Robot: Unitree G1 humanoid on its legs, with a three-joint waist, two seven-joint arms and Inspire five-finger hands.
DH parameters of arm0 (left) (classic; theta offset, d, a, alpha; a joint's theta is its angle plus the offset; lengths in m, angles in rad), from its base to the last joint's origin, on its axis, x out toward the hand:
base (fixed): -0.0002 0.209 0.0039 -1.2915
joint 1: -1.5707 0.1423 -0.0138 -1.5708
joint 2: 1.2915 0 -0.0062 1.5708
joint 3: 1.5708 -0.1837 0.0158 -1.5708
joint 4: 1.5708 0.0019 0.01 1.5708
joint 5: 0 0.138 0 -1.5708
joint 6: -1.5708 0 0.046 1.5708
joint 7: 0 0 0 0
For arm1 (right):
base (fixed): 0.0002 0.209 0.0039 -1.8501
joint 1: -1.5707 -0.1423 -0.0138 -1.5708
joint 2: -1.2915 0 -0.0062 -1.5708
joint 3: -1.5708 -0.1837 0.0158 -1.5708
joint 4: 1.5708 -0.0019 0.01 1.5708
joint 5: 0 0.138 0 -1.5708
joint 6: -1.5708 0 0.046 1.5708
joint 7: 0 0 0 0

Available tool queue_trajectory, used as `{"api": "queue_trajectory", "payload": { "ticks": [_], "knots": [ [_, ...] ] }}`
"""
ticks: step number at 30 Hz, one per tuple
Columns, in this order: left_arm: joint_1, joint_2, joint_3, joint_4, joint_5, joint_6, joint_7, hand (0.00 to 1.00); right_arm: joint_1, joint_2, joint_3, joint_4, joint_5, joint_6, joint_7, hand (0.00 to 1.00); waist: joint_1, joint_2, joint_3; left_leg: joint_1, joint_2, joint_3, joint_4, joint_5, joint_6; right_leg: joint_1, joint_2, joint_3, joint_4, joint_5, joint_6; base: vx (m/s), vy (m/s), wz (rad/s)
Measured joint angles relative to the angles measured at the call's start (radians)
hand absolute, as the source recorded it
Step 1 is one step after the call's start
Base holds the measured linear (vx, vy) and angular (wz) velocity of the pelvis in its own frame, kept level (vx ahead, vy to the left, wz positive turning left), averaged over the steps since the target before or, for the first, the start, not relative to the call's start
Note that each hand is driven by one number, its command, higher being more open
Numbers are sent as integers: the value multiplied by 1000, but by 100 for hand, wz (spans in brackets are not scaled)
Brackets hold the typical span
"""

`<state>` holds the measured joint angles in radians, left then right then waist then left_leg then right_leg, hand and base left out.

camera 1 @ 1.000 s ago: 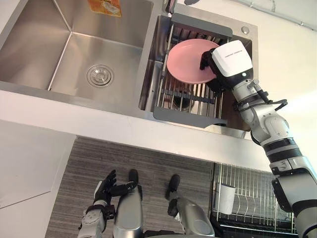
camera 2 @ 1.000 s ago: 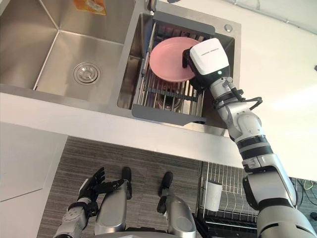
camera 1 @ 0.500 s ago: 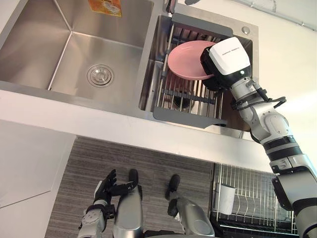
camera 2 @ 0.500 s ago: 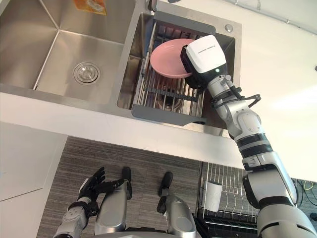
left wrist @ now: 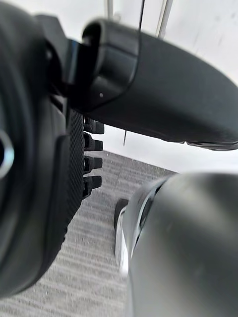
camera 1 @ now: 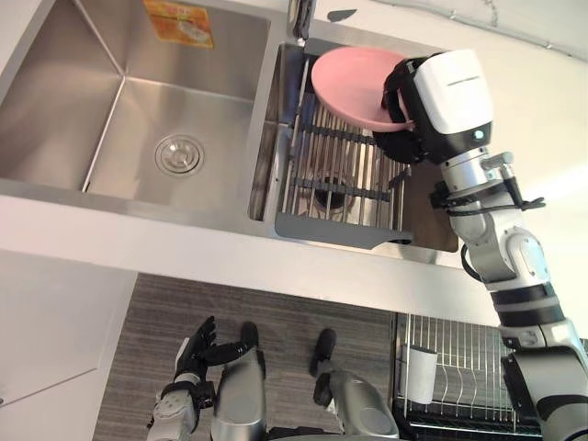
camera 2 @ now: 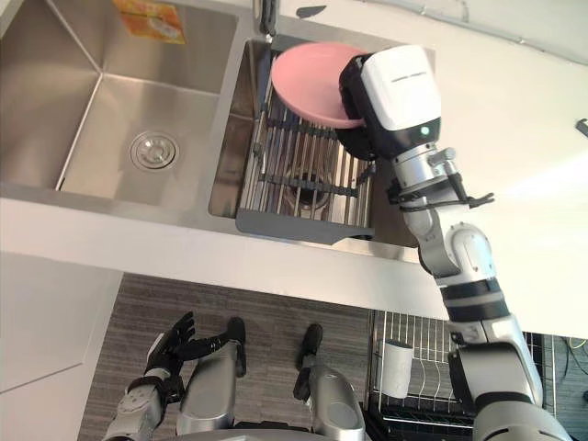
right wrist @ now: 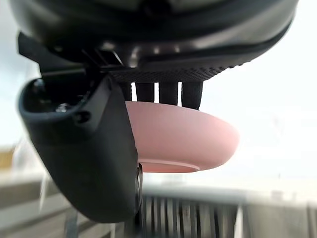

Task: Walk over to the sink, pick up the cup, carry it to the dishwasher, place the cup inside the dishwasher, then close the dishwasher door

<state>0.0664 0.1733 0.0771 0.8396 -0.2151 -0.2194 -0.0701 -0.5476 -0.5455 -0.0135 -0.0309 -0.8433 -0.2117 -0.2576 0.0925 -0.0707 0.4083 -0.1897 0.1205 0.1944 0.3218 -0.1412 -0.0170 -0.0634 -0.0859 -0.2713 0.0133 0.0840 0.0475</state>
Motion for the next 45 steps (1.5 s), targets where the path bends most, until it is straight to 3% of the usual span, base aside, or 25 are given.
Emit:
{"api": "queue_trajectory", "payload": {
  "ticks": [5,12,17,24,29,35,37,38,39,41,43,45],
  "knots": [
    [40,-1,-9,40,3,-16,2,100,178,79,-45,-95,24,-8,0,0,-26,1,-84,49,-1,26,-38,-1,0,18,-2,22,0,0,0,22,6,-14],
    [71,2,-11,77,20,-29,8,100,381,167,-71,-202,37,-40,0,0,-62,4,-127,102,1,65,-61,-26,-1,51,-4,44,-20,-7,7,-43,-12,-17],
    [112,3,-39,107,25,-33,29,100,552,225,-71,-239,37,-65,-15,0,-83,24,-176,135,4,72,-63,-31,-8,78,-3,48,-18,-24,7,-20,-18,-6],
    [159,-11,-56,114,42,-48,31,100,647,255,-109,-270,38,-78,-56,0,-89,54,-191,144,20,65,5,-67,-6,103,6,70,-2,-31,9,-11,11,-5],
    [175,-28,-56,98,50,-81,26,100,628,255,-98,-299,37,-115,-80,0,-70,83,-195,118,5,-19,111,-171,-12,38,44,222,21,-26,11,-59,108,-76],
    [176,-39,-64,78,57,-68,25,100,626,235,-99,-301,37,-118,-145,0,-91,105,-167,118,-19,11,201,-197,35,-16,55,366,50,35,56,-54,146,-82],
    [174,-33,-64,64,57,-57,27,100,623,244,-90,-296,32,-117,-159,0,-85,94,-152,114,-17,31,231,-222,54,-58,62,374,85,35,53,-155,145,-88],
    [161,-26,-59,59,57,-44,32,100,613,255,-83,-295,20,-116,-159,0,-81,89,-133,121,-5,74,225,-224,67,-68,46,328,111,6,3,-195,110,-90],
    [151,-23,-59,62,57,-37,34,100,602,259,-78,-293,15,-116,-160,0,-81,84,-122,127,-1,97,217,-223,73,-91,29,276,164,-17,-21,-212,93,-88],
    [130,-14,-60,73,57,-20,43,100,563,261,-42,-267,-12,-123,-165,0,-81,69,-105,159,-1,183,180,-215,90,-164,-54,117,463,-128,-29,-185,70,-87],
    [119,-8,-72,81,56,-13,44,100,554,260,-22,-243,-34,-126,-172,0,-82,67,-106,176,-1,221,156,-206,91,-141,-91,50,584,-200,-23,-92,-8,-67],
    [106,4,-92,85,53,-5,45,100,554,260,-17,-220,-56,-126,-185,0,-85,63,-108,171,-1,240,130,-188,84,-81,-102,1,573,-265,-19,-20,-57,-44]
  ]
}}
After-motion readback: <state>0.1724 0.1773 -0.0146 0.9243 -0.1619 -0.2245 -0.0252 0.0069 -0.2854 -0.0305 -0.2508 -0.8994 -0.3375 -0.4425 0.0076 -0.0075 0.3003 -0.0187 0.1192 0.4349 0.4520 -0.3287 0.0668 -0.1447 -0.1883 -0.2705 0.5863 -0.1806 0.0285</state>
